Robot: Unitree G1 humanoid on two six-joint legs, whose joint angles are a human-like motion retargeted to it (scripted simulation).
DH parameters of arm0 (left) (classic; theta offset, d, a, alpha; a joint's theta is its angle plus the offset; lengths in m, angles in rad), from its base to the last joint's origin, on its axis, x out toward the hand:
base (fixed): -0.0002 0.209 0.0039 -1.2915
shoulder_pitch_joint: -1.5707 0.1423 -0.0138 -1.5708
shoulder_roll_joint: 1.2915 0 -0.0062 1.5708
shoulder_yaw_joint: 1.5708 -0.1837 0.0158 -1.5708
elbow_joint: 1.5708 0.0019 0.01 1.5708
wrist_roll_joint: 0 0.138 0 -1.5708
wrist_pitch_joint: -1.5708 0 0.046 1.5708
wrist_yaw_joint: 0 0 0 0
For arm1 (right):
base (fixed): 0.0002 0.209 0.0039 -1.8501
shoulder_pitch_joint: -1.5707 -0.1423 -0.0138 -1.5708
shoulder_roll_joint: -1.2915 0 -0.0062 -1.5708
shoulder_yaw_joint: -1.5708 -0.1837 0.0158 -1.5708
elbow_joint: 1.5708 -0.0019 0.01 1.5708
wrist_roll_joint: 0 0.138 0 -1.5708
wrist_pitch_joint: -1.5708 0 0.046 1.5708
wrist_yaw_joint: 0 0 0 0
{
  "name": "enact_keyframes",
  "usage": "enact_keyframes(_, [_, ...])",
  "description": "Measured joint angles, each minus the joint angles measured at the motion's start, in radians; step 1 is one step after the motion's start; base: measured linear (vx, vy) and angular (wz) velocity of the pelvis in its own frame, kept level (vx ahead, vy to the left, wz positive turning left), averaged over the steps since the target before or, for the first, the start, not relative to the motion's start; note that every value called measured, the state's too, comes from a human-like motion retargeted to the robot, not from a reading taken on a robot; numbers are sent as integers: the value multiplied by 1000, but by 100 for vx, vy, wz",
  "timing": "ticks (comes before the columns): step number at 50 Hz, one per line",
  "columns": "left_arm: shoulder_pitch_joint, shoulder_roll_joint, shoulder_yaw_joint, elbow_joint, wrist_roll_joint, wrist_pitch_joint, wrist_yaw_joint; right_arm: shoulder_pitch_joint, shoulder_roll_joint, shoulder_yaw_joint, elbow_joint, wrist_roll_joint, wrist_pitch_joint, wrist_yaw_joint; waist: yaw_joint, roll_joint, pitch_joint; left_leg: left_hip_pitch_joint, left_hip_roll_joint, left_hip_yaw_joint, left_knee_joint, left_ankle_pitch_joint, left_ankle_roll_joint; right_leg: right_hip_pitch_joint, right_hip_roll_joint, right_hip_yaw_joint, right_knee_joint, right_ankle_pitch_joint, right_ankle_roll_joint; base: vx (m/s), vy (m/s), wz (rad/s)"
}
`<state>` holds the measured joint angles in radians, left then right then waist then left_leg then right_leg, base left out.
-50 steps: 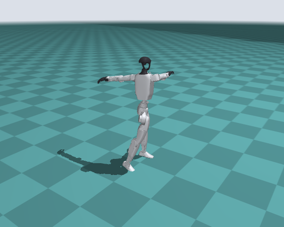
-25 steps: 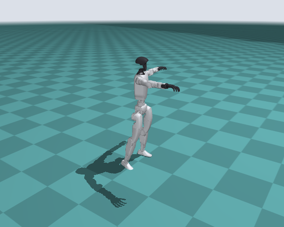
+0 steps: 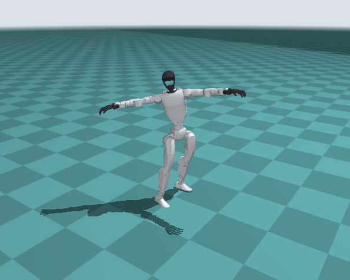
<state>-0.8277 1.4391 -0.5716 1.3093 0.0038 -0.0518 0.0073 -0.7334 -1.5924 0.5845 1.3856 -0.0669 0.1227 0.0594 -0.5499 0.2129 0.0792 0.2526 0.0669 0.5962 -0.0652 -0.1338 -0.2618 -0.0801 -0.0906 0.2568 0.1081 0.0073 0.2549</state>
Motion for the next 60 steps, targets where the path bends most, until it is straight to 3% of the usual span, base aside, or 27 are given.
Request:
enact_keyframes(12, [-204, -65, -180, 4, -34, -12, -1, 261, -54, -256, 46, 48, 11, 43, -271, 75, 11, -3, 14, 183, 11, 5, 0, -67, 74, 172, -48, 54, 7, 2, -6, -83])
enact_keyframes(25, [-391, -160, -328, 10, -28, -12, -16, 466, 3, -459, 14, 87, 15, 43, -301, 65, 11, 18, 48, 291, 31, 15, 0, -67, 137, 263, -90, 89, 7, 4, -8, -45])
enact_keyframes(31, [-396, -148, -340, 17, -18, -13, -29, 549, 35, -526, -1, 95, 13, 40, -267, 58, -4, 12, 56, 285, 27, 24, 0, -69, 142, 255, -93, 89, 7, 2, -3, 2])
enact_keyframes(33, [-398, -136, -336, 25, 9, -18, -39, 572, 43, -556, 0, 88, 7, 42, -261, 46, -10, 1, 68, 275, 71, -5, 27, -66, 132, 240, -83, 70, 7, 4, 0, 39])
enact_keyframes(35, [-389, -117, -338, 23, -9, -17, -36, 602, 50, -570, -9, 93, 8, 33, -239, 48, -14, 0, 64, 257, 39, 20, 0, -73, 136, 229, -79, 77, 7, 2, -2, 38])
enact_keyframes(44, [-292, -3, -277, 49, 2, -19, -52, 717, 83, -652, -29, 83, -4, -3, -142, 10, -50, -26, 65, 140, 21, 31, 0, -68, 101, 116, -39, 37, 0, 2, 0, 69])
enact_keyframes(48, [-215, 52, -206, 77, 32, -22, -76, 775, 107, -706, -31, 59, -17, -12, -90, -25, -72, -58, 83, 61, 69, 4, 22, -54, 79, 32, -10, 2, -6, 3, 0, 106])
enact_keyframes(50, [-166, 74, -171, 82, 4, -16, -71, 807, 116, -722, -36, 68, -13, -20, -46, -38, -76, -57, 76, 20, 32, 28, 0, -47, 69, -1, -14, 3, -7, 2, 1, 104])
enact_keyframes(60, [135, 134, 111, 150, -9, -5, -65, 942, 141, -825, -50, 40, -28, -62, 198, -142, -110, -114, 76, -211, 40, 30, 1, 29, 4, -228, -19, -33, 7, 2, 3, 119])
